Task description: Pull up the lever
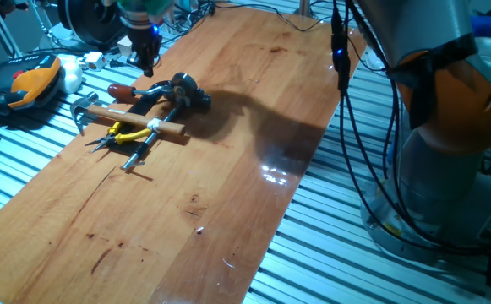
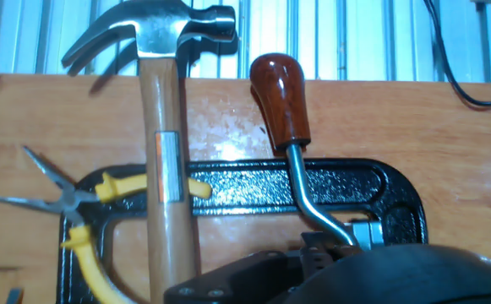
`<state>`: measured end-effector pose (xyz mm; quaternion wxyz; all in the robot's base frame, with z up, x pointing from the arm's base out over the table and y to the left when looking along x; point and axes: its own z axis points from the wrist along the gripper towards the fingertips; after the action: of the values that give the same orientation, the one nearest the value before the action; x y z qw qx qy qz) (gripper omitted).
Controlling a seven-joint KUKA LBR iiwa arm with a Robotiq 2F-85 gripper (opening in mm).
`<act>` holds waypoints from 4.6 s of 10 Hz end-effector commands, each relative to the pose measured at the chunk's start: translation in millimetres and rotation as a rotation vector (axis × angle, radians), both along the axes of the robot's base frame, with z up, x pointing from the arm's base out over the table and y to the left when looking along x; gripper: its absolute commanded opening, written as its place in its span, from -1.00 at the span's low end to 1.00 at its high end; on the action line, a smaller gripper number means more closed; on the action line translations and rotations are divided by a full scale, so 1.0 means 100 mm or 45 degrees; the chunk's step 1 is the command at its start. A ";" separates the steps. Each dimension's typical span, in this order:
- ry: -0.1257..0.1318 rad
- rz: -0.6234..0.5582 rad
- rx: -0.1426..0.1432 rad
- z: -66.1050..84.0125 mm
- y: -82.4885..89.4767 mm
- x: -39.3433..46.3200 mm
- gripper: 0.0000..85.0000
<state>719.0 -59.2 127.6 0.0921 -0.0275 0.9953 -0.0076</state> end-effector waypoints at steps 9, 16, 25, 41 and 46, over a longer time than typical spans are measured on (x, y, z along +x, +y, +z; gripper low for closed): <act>-0.035 0.018 0.000 -0.24 0.03 0.176 -1.00; -0.042 0.029 0.008 -0.34 0.03 0.228 -1.00; -0.056 0.023 -0.001 -0.28 0.03 0.359 -1.00; -0.078 -0.012 -0.007 -0.25 0.01 0.493 -1.00; -0.070 -0.001 0.006 -0.37 -0.05 0.640 -1.00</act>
<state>784.1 -64.7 90.0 0.1205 -0.0267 0.9923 -0.0044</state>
